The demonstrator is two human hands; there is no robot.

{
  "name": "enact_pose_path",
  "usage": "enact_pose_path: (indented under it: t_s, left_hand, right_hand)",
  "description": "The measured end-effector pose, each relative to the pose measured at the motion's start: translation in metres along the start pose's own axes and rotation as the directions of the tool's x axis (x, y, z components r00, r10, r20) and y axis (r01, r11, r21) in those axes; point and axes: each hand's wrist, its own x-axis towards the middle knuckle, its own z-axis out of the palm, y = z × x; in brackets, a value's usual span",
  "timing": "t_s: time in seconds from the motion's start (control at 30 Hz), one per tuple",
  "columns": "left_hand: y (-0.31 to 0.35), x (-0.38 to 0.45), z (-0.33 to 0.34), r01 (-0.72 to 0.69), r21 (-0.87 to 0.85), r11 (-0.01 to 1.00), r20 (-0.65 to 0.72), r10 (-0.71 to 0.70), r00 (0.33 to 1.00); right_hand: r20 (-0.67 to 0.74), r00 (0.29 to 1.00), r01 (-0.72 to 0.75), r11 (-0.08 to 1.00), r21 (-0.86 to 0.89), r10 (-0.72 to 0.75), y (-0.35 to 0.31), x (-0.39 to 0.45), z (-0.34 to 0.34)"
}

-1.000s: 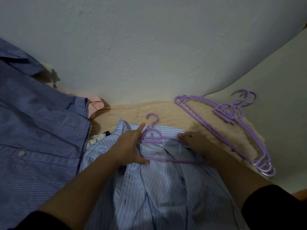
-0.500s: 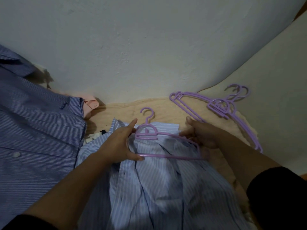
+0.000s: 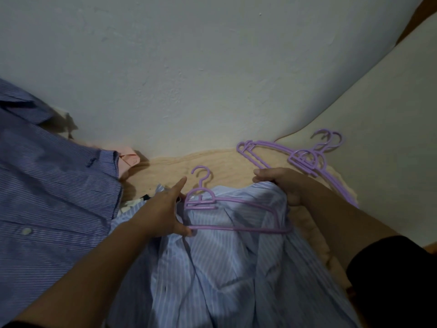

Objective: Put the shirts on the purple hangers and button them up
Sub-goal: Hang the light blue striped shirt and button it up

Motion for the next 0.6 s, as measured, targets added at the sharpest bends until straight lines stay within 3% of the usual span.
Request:
enact_pose_path:
  t_s: [0.13, 0.23, 0.37, 0.6]
  left_hand:
    - [-0.006, 0.002, -0.003, 0.002, 0.036, 0.999, 0.066, -0.004, 0.998]
    - [-0.012, 0.000, -0.008, 0.004, -0.003, 1.000, 0.072, -0.004, 0.997]
    - [-0.017, -0.003, -0.007, 0.028, -0.064, 0.998, 0.053, -0.025, 0.998]
    - [-0.014, -0.008, -0.005, 0.034, -0.128, 0.991, 0.037, -0.030, 0.999]
  right_hand:
    - [-0.139, 0.985, 0.069, 0.963, -0.261, -0.108, -0.002, -0.001, -0.001]
    - [-0.032, 0.991, 0.110, 0.941, -0.321, -0.126, 0.003, -0.005, -0.005]
    - [-0.053, 0.997, 0.042, 0.956, -0.292, -0.060, 0.022, -0.013, -0.008]
    - [-0.085, 0.993, -0.085, 0.996, -0.012, 0.084, 0.042, -0.021, -0.023]
